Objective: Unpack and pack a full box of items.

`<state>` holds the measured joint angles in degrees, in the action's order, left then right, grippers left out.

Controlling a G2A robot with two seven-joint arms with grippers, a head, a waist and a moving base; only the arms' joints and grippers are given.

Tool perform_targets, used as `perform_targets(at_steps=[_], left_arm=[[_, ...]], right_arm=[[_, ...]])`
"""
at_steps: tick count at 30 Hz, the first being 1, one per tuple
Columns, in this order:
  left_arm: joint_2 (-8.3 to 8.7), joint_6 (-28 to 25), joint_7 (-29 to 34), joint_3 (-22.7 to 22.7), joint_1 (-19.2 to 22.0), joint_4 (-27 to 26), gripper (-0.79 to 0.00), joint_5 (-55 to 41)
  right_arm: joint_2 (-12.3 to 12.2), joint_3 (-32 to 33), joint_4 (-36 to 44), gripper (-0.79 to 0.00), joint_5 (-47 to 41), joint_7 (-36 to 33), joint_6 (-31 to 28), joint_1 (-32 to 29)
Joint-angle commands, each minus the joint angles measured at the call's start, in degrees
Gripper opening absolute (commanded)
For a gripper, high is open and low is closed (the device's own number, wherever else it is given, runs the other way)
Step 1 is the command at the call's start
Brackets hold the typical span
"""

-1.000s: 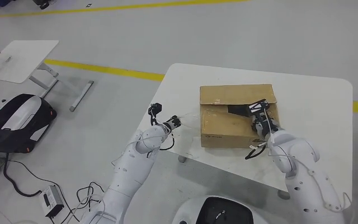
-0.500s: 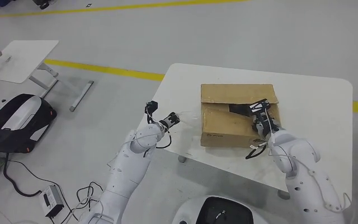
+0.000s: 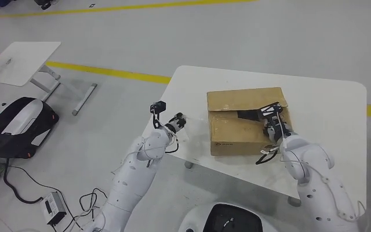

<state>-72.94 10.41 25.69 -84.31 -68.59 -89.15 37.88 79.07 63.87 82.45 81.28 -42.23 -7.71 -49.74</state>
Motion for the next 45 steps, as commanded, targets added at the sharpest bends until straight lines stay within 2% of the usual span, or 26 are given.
perform_targets(at_steps=[1,2,3,5,6,7,15,21,26,27,30,31,34,36,40,45], left_arm=[[0.1,-0.06,-0.88,0.74,-0.74,-1.46,-0.619,3.22],[0.17,-0.19,-1.39,1.17,-0.96,-2.27,-0.61,5.12],[0.23,-0.59,-1.62,1.67,-1.2,-2.92,-0.56,6.76],[0.35,-0.64,-2.81,2.34,-1.54,-4.1,-0.317,10.31],[0.37,-0.52,-3.49,2.69,-1.79,-4.62,-0.08,11.77],[0.38,-0.49,-4.03,3.01,-1.98,-5.19,0.0,12.97],[0.35,0.71,-7.42,3.9,-2.5,-7.86,0.0,18.24],[0.11,0.82,-7.71,4.22,-1.82,-8.5,0.0,17.14],[-0.03,-1.63,-6.08,4.92,-1.34,-9.81,0.0,14.76],[-0.04,-2.05,-5.09,4.8,-1.3,-10.13,0.0,13.48],[-0.03,-2.83,1.13,3.29,-0.84,-10.7,0.0,6.46],[0.06,-3.16,3.43,2.46,-0.72,-10.66,0.0,4.32],[0.39,-3.98,9.96,-0.28,-0.42,-10.13,0.0,-1.97],[0.61,-4.6,14.26,-1.91,-0.49,-9.03,0.0,-6.49],[0.91,-5.58,20.68,-4.16,-0.33,-4.84,0.0,-15.25],[1.03,-7.16,27.1,-4.97,1.17,0.92,0.0,-25.56]], right_arm=[[0.03,0.0,0.26,-0.785,-0.1,0.04,0.01,-0.07],[0.04,-0.04,0.39,-0.785,-0.12,0.04,-0.04,-0.12],[0.06,-0.04,0.46,-0.785,-0.17,0.14,-0.08,-0.12],[0.1,-0.11,0.54,-0.785,-0.24,0.26,-0.18,-0.09],[0.12,-0.14,0.57,-0.785,-0.18,0.31,-0.17,-0.07],[0.13,-0.18,0.61,-0.785,-0.2,0.41,-0.27,-0.07],[0.21,-0.21,0.93,-0.785,0.15,0.78,-0.42,-0.08],[0.19,0.62,3.32,-0.785,-0.81,1.34,-0.53,-0.31],[-0.07,2.18,6.68,-0.782,-1.63,0.22,-1.17,-1.11],[-0.14,2.59,7.42,-0.656,-1.68,0.11,-1.16,-1.33],[-0.37,3.83,9.53,-0.551,-1.92,-0.2,-1.38,-1.96],[-0.42,4.26,10.23,-0.456,-2.17,-0.15,-1.3,-2.12],[-0.53,5.49,11.89,-0.382,-3.4,-0.02,-1.09,-2.46],[-0.61,6.09,12.66,-0.292,-3.75,-0.1,-1.14,-2.44],[-0.76,7.03,13.76,-0.265,-4.06,0.0,-1.19,-2.42],[-0.96,8.01,14.06,-0.317,-4.12,0.76,-1.61,-2.61]])
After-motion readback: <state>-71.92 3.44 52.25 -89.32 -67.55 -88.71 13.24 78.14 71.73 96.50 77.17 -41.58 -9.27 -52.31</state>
